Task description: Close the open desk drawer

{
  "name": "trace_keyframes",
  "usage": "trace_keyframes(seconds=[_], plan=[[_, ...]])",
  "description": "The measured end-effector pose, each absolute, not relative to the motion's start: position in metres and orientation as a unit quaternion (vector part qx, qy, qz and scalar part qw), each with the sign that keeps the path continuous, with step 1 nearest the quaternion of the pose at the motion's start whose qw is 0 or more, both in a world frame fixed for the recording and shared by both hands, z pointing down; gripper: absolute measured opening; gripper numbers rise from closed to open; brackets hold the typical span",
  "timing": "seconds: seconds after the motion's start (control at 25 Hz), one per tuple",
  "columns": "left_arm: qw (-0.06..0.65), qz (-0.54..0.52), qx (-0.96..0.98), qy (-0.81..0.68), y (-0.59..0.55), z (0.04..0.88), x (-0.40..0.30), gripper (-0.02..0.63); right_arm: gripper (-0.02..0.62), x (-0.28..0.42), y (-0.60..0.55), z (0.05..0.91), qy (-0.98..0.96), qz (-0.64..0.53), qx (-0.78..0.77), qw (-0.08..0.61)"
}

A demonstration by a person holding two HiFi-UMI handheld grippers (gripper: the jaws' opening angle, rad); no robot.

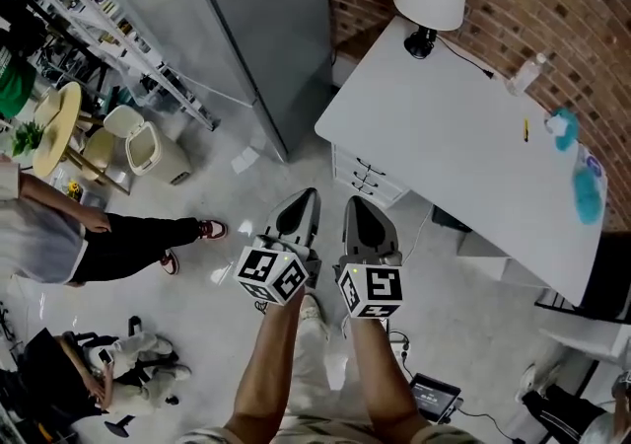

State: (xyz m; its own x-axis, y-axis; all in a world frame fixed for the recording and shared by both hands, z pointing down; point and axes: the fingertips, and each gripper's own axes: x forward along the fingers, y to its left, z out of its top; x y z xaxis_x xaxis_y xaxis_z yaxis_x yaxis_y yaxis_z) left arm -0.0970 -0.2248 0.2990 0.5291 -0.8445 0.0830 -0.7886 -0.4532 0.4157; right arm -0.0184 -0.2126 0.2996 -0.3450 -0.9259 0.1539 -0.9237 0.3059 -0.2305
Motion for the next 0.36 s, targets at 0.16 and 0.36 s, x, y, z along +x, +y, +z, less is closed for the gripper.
trace_keyframes(seconds=[0.16, 0.36], plan=[[0.156, -0.047, 0.849, -0.502, -0.213, 0.256, -0.099, 0.005, 0.009, -0.025, -0.211, 0.261, 0.82, -0.124, -0.559, 0.003], [0.113, -0.011, 0.838, -0.533, -0.212, 0.206, -0.112, 0.005, 0.009, -0.036, -0.228, 0.2, 0.827, -0.092, -0.554, 0.01]])
